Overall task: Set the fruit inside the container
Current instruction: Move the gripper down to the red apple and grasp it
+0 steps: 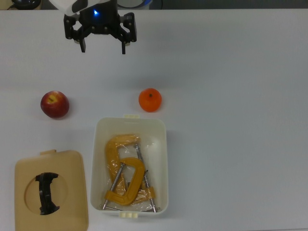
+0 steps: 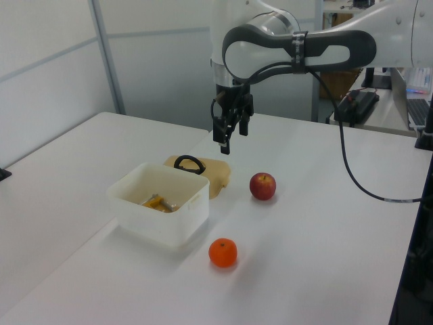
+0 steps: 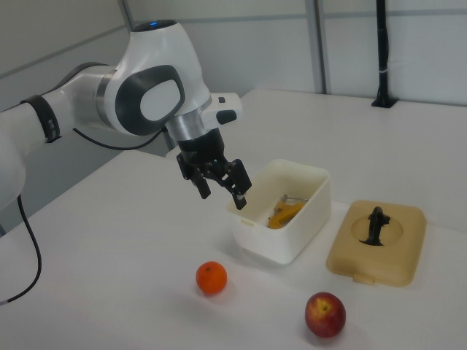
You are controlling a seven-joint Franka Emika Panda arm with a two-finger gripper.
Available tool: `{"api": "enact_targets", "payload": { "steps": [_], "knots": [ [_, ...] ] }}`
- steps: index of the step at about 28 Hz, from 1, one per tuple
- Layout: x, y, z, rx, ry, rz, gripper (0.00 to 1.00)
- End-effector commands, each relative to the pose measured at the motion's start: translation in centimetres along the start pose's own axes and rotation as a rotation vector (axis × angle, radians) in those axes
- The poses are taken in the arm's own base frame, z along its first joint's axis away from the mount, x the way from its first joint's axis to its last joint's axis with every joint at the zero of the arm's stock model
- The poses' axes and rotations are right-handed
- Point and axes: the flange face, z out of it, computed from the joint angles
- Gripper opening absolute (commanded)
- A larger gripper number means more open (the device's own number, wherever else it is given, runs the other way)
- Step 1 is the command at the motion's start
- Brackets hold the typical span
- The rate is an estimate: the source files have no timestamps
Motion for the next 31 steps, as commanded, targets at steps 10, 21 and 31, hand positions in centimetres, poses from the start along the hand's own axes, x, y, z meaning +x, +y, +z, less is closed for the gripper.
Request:
{"api": "enact_targets", "payload": {
  "steps": [10, 21, 31],
  "knots": [
    [-1.7, 7.4, 8.1, -0.015, -0.047, 0.041, 1.00],
    [-1.4, 12.1, 13.7, -0.060, 0.008, 0.106, 1.00],
    [-1.9, 13.0, 17.7, -0.111, 0.015, 0.100, 1.00]
  ]
}}
